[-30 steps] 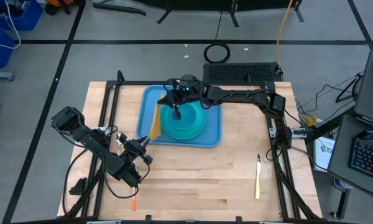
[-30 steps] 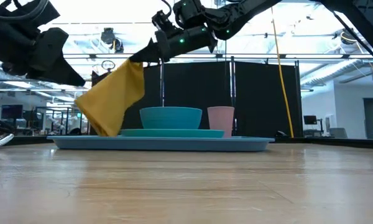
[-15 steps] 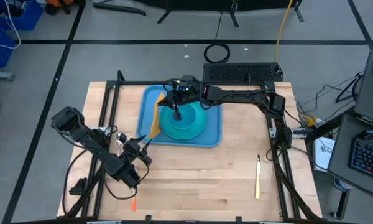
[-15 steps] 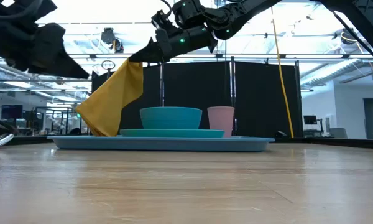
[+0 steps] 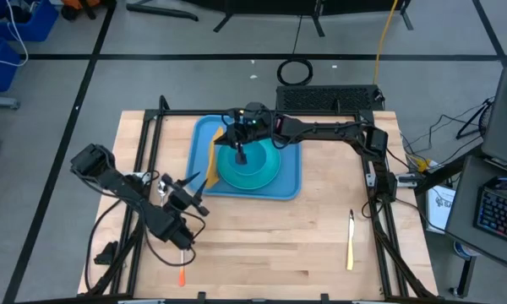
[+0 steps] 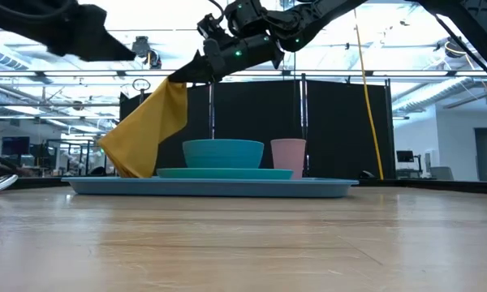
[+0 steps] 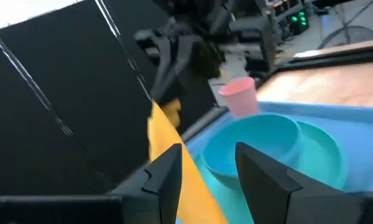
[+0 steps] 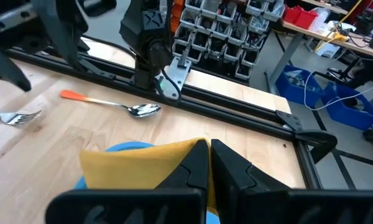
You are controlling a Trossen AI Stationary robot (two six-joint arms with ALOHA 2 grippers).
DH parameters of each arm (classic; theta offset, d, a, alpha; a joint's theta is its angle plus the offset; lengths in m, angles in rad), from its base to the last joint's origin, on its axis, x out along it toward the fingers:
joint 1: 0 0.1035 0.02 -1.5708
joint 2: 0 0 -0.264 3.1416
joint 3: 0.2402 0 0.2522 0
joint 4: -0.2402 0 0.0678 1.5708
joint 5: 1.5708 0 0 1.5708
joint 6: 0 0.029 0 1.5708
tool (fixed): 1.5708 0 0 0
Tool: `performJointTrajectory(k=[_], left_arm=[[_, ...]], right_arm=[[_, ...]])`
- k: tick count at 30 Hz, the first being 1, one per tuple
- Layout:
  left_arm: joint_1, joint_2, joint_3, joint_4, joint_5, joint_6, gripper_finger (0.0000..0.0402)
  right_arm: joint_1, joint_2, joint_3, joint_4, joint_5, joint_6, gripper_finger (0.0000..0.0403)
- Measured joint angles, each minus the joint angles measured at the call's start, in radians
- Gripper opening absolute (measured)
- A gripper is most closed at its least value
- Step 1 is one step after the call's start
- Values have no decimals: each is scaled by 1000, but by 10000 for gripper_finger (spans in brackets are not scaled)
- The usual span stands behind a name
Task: Set up tray
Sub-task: Put the yellow napkin on the blue serving tray to the left of the green plate
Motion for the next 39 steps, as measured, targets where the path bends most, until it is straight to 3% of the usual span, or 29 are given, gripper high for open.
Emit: performJointTrajectory(k=[5,11,18,24,28,39], left_arm=[[78,0,22,-51,-35,-19,155],[164,-10,22,-73,4,-23,155],[204,-74,23,-103,-29,-99,155],[250,-105,22,-75,19,-83,155],[230,-87,22,1,33,49,162],[100,-90,22,36,-7,62,203]], right_arm=[[12,0,0,-3,0,-7,0],[23,0,0,-11,0,-28,0],[32,0,0,-18,0,-33,0],[56,0,0,-14,-1,-55,0],[62,0,0,-11,-2,-62,0],[61,0,0,-11,-1,-61,0]])
